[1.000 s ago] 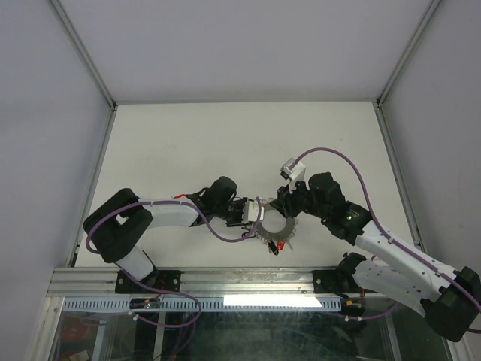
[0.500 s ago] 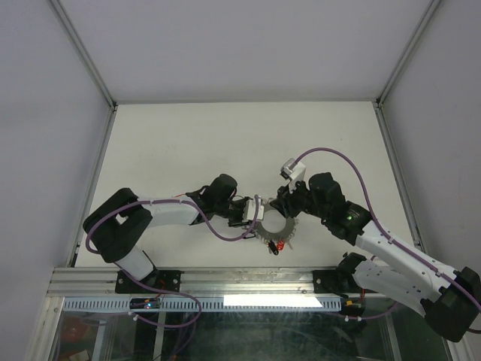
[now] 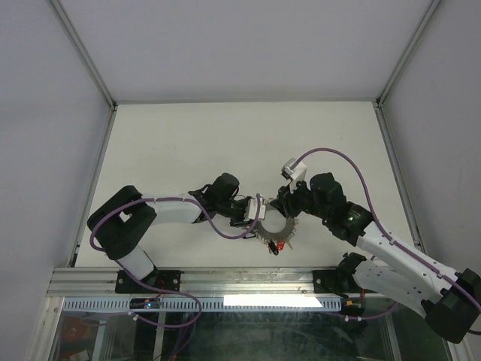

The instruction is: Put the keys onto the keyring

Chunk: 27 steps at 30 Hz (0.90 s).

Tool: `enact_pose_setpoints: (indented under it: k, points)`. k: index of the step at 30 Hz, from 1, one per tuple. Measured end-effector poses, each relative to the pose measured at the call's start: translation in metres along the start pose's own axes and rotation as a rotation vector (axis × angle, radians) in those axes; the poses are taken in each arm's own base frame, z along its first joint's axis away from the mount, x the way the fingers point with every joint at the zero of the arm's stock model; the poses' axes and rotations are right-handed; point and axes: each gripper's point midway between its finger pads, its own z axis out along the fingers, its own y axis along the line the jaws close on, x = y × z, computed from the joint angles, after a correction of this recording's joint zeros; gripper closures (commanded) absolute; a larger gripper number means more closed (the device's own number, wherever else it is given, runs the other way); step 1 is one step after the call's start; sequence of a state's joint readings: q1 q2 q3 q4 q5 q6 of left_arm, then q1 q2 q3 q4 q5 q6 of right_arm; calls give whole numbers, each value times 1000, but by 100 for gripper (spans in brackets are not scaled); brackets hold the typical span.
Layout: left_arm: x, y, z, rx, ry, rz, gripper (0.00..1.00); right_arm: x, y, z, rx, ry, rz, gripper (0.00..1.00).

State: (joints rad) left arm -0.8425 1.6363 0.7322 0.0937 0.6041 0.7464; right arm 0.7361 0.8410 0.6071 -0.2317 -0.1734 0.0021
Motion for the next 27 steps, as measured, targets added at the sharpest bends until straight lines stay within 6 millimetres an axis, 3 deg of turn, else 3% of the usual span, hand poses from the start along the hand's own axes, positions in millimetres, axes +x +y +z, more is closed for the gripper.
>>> enact_pose_setpoints:
  k: [27]
  points:
    - [4,-14,-10,-22,-11,-45,70,5,1,0,-3,11,3,62]
